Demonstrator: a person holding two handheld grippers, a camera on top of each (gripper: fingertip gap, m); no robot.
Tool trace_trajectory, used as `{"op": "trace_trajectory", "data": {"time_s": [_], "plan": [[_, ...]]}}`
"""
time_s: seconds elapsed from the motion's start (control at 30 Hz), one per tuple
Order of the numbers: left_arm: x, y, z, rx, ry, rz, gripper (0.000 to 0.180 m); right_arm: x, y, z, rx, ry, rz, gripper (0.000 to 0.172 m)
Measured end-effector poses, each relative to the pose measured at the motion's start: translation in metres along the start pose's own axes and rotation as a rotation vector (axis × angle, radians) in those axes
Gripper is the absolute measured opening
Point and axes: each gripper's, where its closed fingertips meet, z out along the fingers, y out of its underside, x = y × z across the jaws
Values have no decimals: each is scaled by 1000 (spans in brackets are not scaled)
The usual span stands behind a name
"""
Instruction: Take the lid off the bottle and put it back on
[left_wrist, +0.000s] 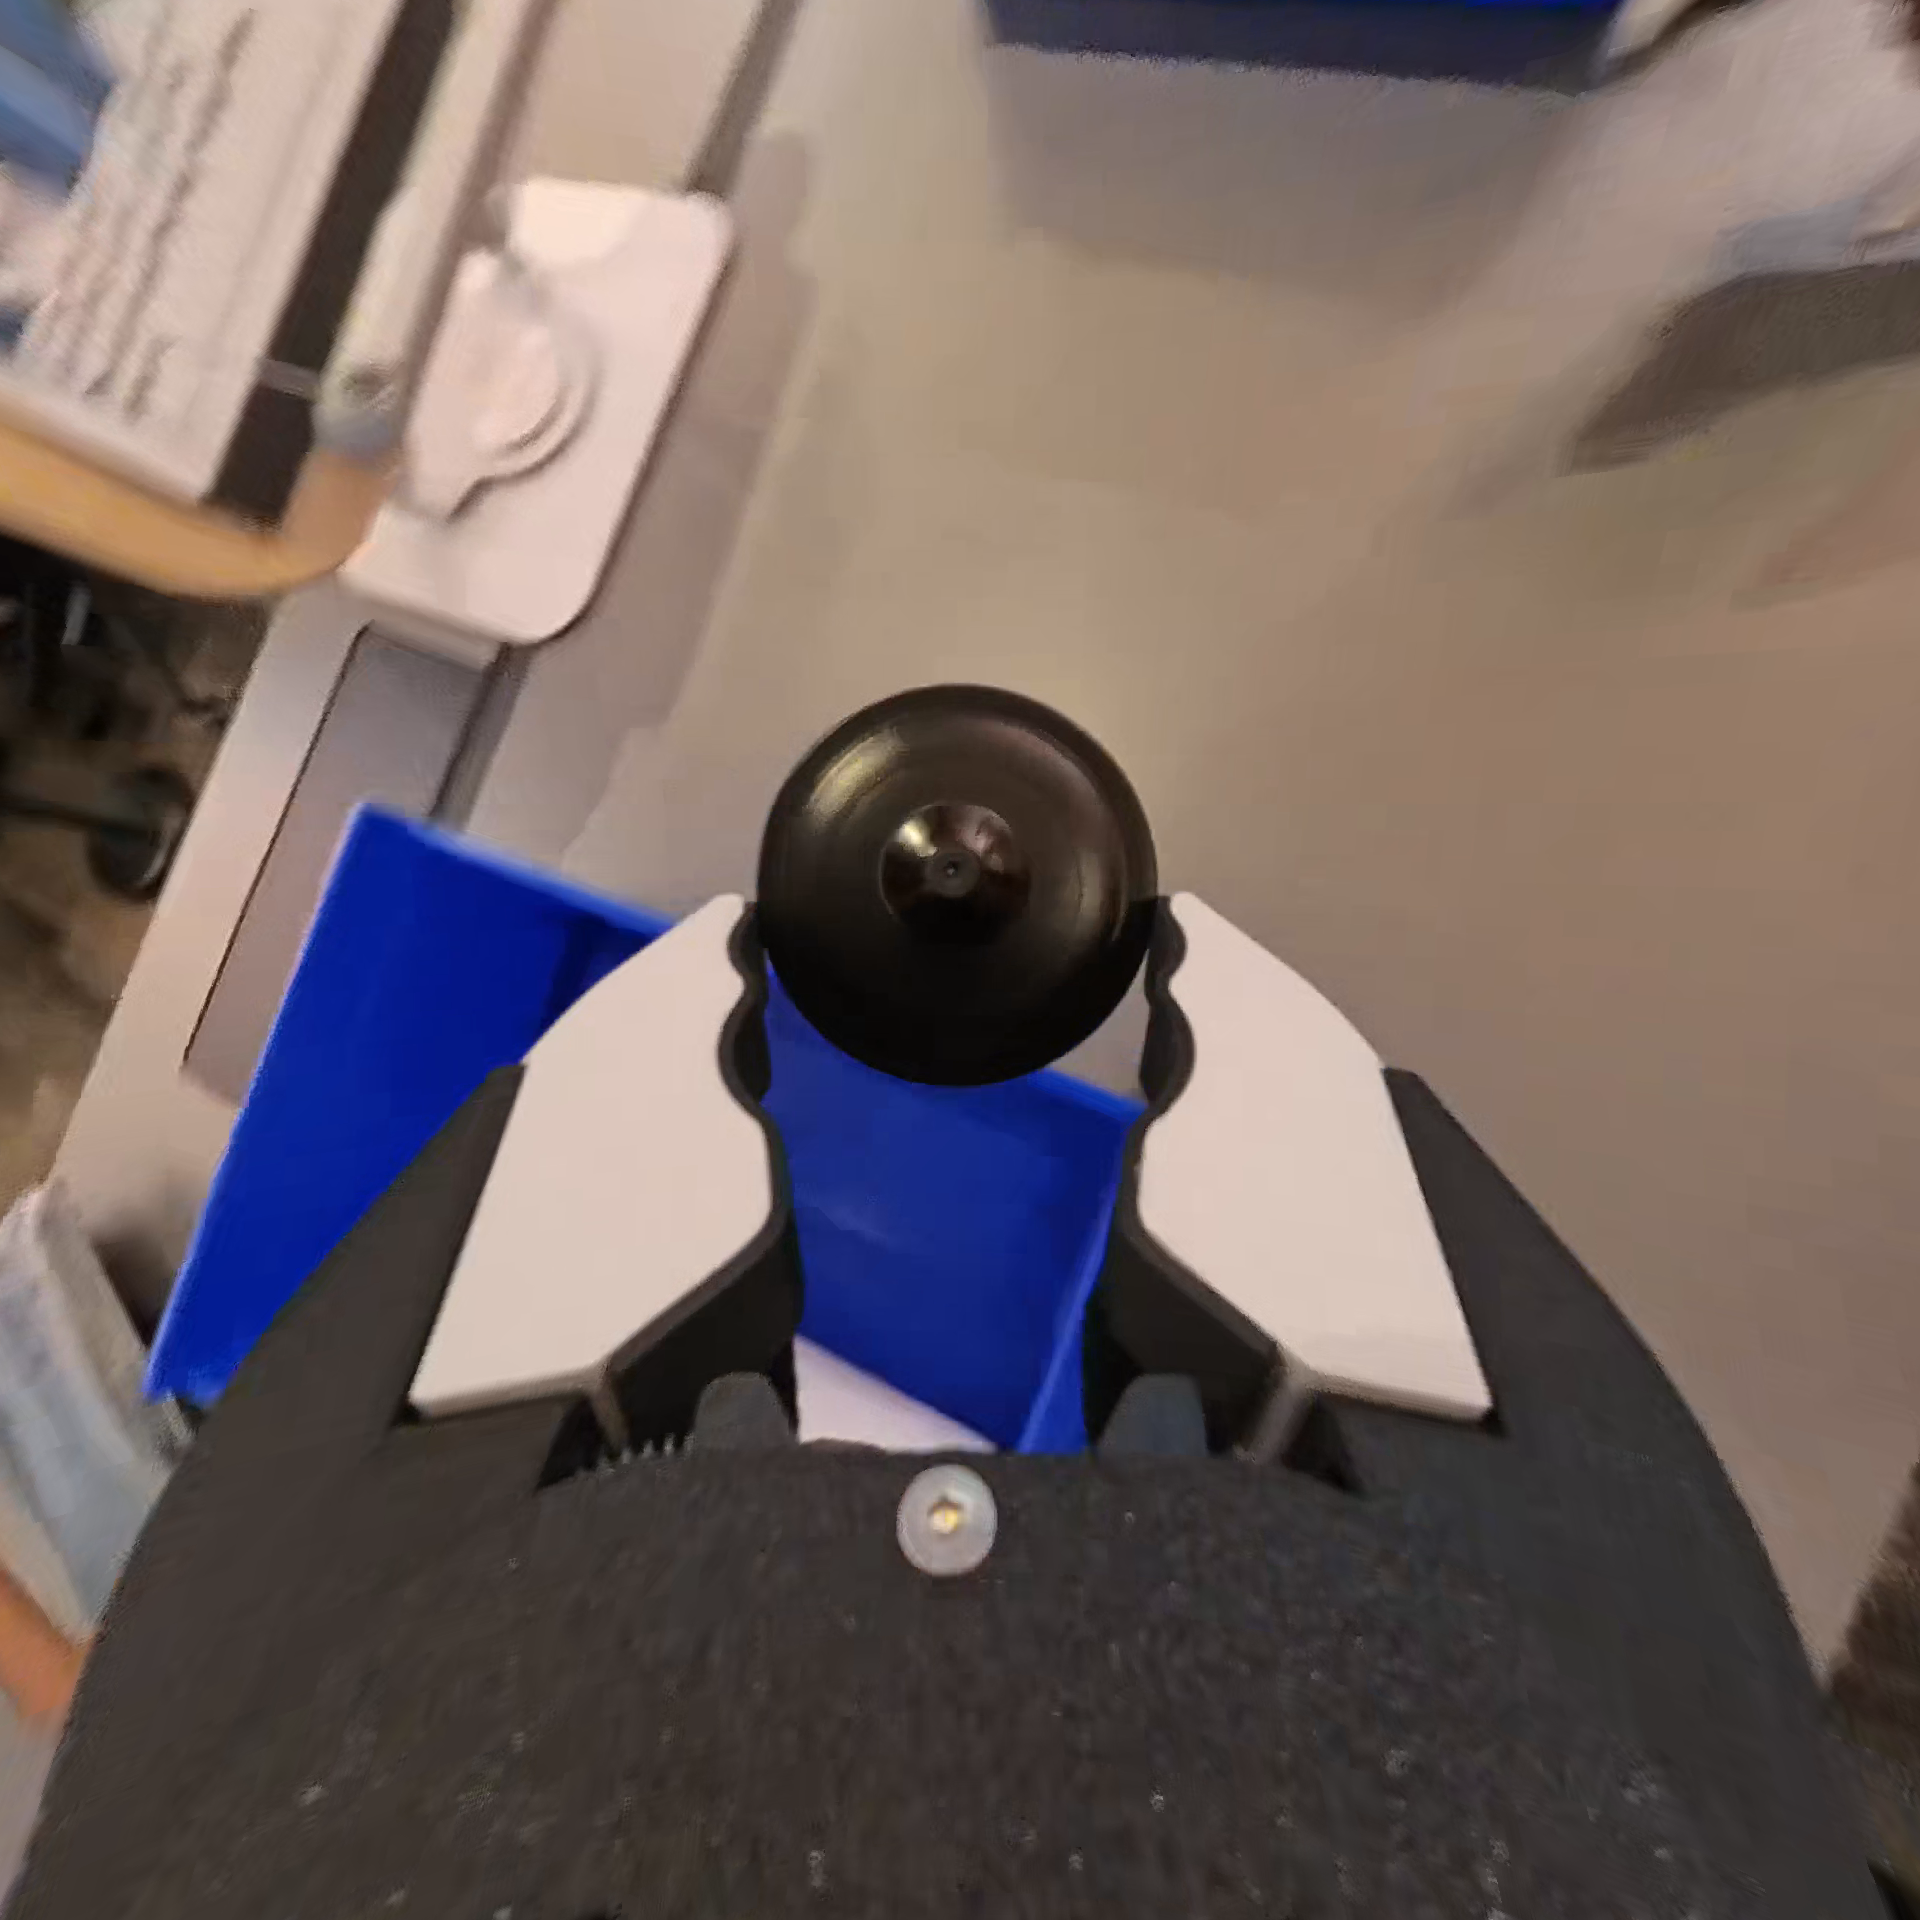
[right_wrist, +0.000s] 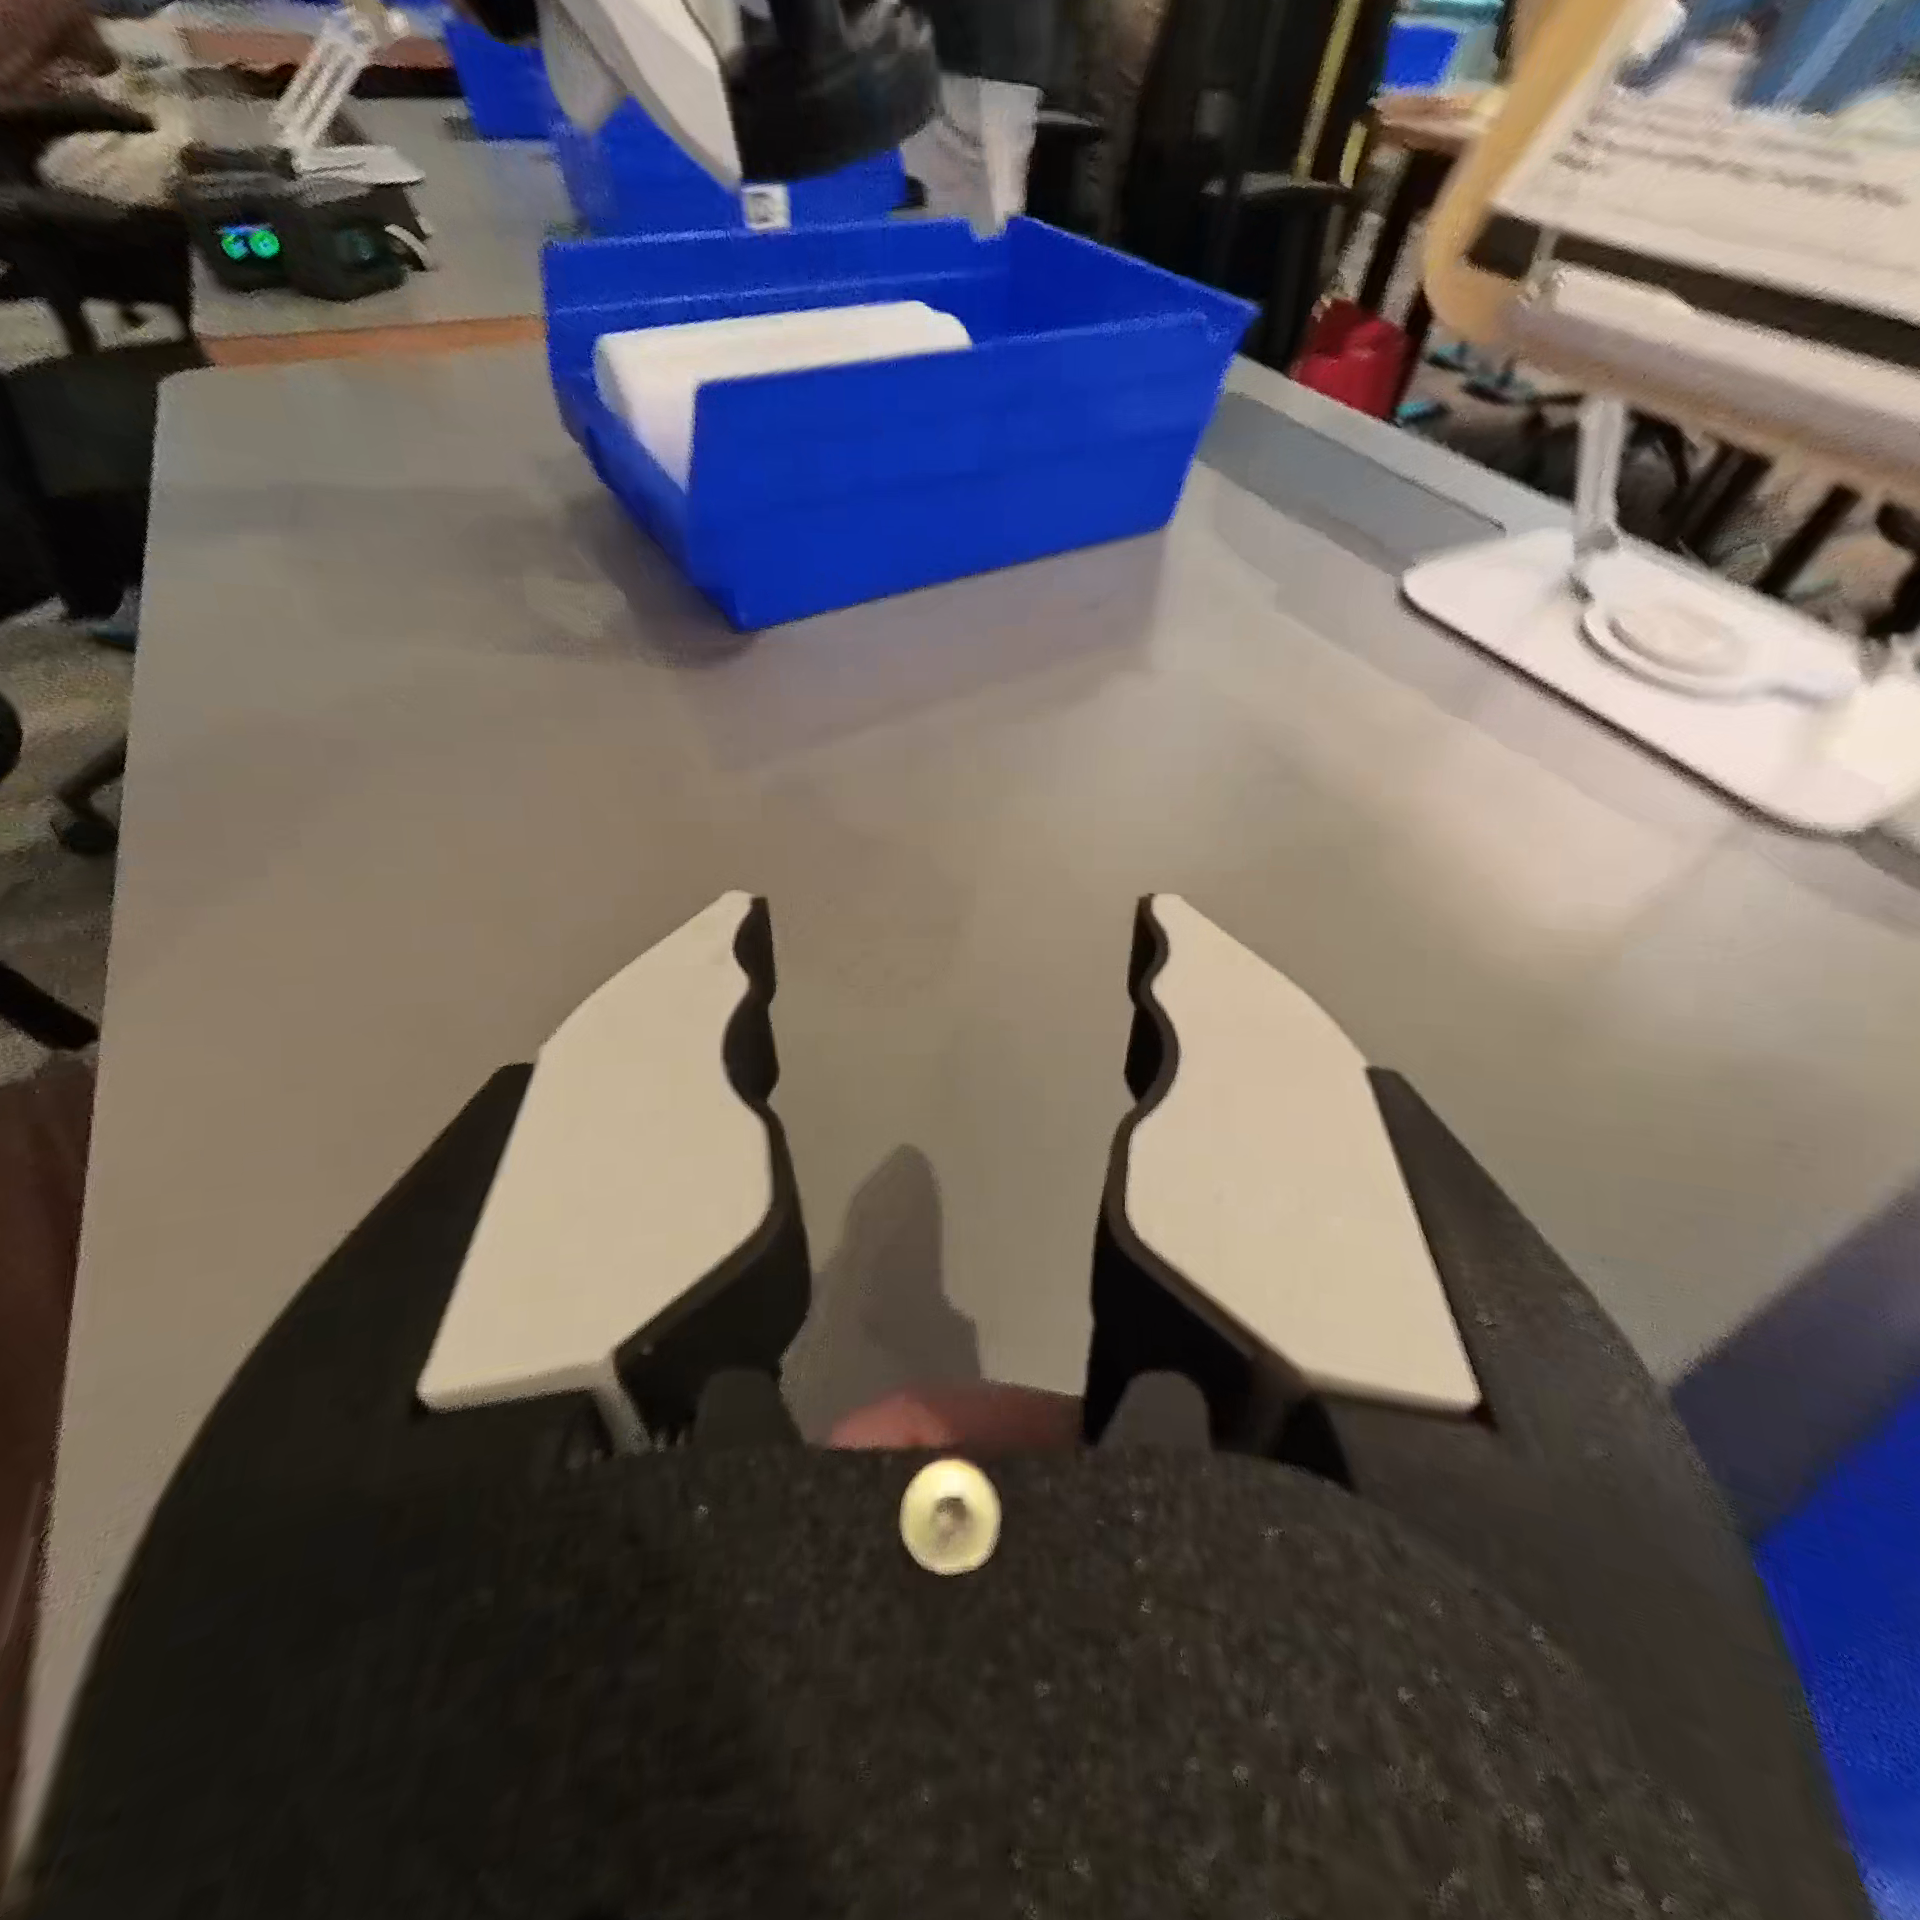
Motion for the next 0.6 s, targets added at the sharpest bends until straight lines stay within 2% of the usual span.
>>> {"op": "trace_trajectory", "data": {"time_s": [0.2, 0.33, 0.47, 0.6], "plan": [[75, -47, 16, 47, 213, 162, 69, -10, -53, 35, 84, -174, -151, 71], [107, -70, 27, 77, 311, 221, 69, -32, -75, 45, 142, -316, -185, 79], [124, -81, 37, 80, 358, 263, 69, -50, -83, 43, 190, -427, -176, 80], [137, -88, 42, 97, 401, 274, 69, -51, -77, 44, 167, -447, -182, 74]]}}
